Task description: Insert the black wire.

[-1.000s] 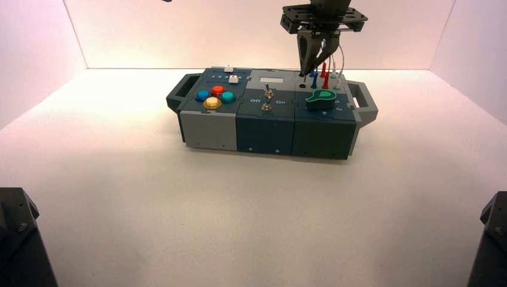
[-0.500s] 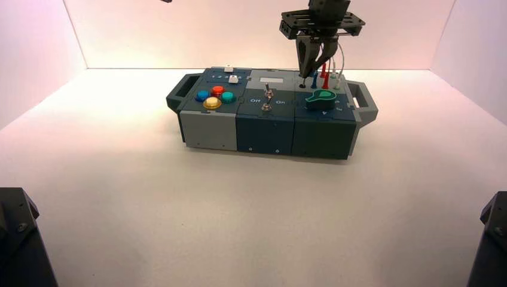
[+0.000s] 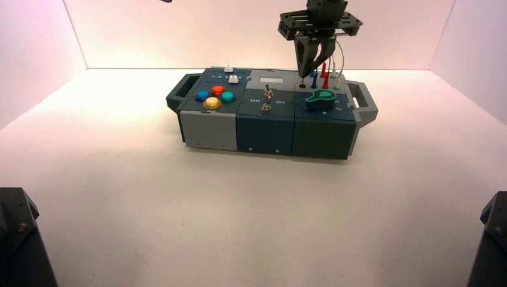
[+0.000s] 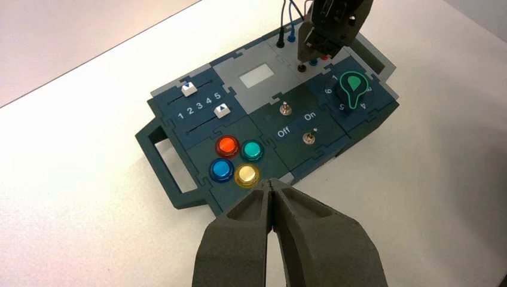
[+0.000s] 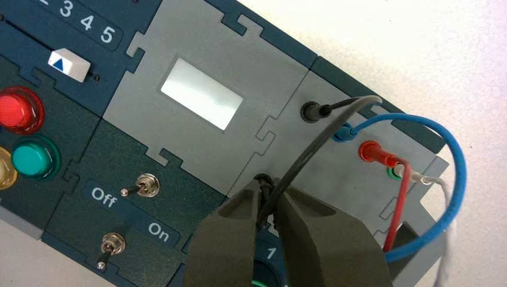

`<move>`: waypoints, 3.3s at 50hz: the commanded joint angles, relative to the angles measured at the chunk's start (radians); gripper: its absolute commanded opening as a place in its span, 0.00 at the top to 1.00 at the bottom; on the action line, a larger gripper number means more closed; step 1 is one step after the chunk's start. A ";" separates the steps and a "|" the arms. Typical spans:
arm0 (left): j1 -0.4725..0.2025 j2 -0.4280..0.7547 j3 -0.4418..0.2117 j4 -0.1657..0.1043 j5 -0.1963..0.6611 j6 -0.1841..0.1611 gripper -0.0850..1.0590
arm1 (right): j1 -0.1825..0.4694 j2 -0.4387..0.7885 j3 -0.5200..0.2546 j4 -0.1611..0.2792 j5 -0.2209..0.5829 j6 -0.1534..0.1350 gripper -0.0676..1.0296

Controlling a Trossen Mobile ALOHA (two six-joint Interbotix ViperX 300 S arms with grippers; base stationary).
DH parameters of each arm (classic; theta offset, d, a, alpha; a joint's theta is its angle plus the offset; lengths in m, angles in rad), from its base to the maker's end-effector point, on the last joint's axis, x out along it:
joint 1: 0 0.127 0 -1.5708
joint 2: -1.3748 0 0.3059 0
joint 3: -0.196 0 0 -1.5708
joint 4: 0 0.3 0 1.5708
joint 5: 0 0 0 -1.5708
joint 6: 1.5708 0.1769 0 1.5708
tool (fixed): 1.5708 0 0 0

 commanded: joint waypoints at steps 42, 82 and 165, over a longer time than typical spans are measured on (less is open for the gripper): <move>-0.005 -0.003 -0.028 -0.003 -0.009 0.002 0.95 | 0.008 -0.017 -0.026 -0.029 0.035 -0.005 0.96; -0.005 -0.003 -0.026 -0.003 -0.011 0.002 0.95 | 0.011 0.029 0.032 -0.025 -0.037 0.002 0.96; 0.072 -0.005 0.117 0.028 -0.288 0.005 0.95 | -0.008 -0.462 0.302 -0.018 -0.117 0.018 0.59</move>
